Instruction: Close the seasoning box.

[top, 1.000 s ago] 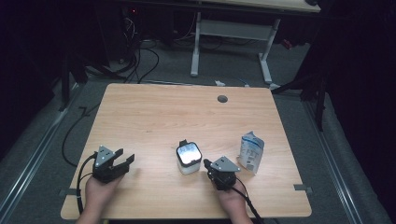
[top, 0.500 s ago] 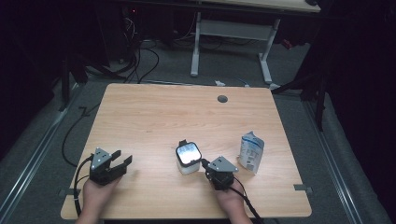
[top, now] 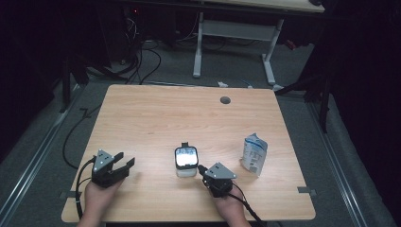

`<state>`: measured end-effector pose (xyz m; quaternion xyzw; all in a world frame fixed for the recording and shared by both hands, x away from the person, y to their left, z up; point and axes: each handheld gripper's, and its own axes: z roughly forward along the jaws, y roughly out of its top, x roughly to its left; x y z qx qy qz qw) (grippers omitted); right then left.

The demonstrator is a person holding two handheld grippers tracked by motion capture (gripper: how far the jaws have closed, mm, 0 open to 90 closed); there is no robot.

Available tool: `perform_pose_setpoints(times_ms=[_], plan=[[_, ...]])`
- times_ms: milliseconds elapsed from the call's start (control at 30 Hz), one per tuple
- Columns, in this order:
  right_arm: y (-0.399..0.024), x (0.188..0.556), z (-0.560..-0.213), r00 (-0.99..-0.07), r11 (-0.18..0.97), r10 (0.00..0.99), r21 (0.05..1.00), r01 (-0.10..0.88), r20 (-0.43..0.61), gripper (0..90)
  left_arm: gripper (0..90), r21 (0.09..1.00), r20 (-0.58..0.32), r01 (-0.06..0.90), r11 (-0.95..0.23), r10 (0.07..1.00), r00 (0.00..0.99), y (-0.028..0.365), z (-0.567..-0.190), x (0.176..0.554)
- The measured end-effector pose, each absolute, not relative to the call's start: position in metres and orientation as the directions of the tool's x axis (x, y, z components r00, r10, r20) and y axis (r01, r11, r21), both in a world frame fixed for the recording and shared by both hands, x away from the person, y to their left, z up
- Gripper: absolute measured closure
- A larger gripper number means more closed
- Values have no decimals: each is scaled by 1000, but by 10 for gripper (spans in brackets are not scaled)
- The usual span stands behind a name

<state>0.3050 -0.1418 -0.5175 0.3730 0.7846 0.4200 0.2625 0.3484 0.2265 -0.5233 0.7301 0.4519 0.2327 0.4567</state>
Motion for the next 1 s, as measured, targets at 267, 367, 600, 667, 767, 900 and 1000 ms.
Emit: perform_pose_setpoints(times_ms=[267,367,600,667,767,900,1000], plan=[[-140,303,-517,-592,369,800,856,363,-94,875,455,876,-74,449,-176,871,486,226,-523,349],[-140,303,-517,-592,367,801,856,364,-91,875,455,876,-72,448,-179,869,489,226,-523,349],[-136,302,-518,-602,373,793,854,362,-91,872,455,874,-70,449,-184,868,491,225,-524,348],[-136,302,-518,-602,376,793,854,360,-96,869,455,875,-73,449,-181,868,491,225,-524,348],[-138,302,-517,-597,377,796,855,357,-101,857,455,874,-70,449,-185,867,493,225,-524,348],[-147,302,-513,-577,359,811,863,356,-100,832,456,874,-61,446,-196,865,499,224,-524,348],[-159,303,-512,-550,339,830,868,362,-94,793,456,872,-64,447,-199,859,508,221,-524,347]])
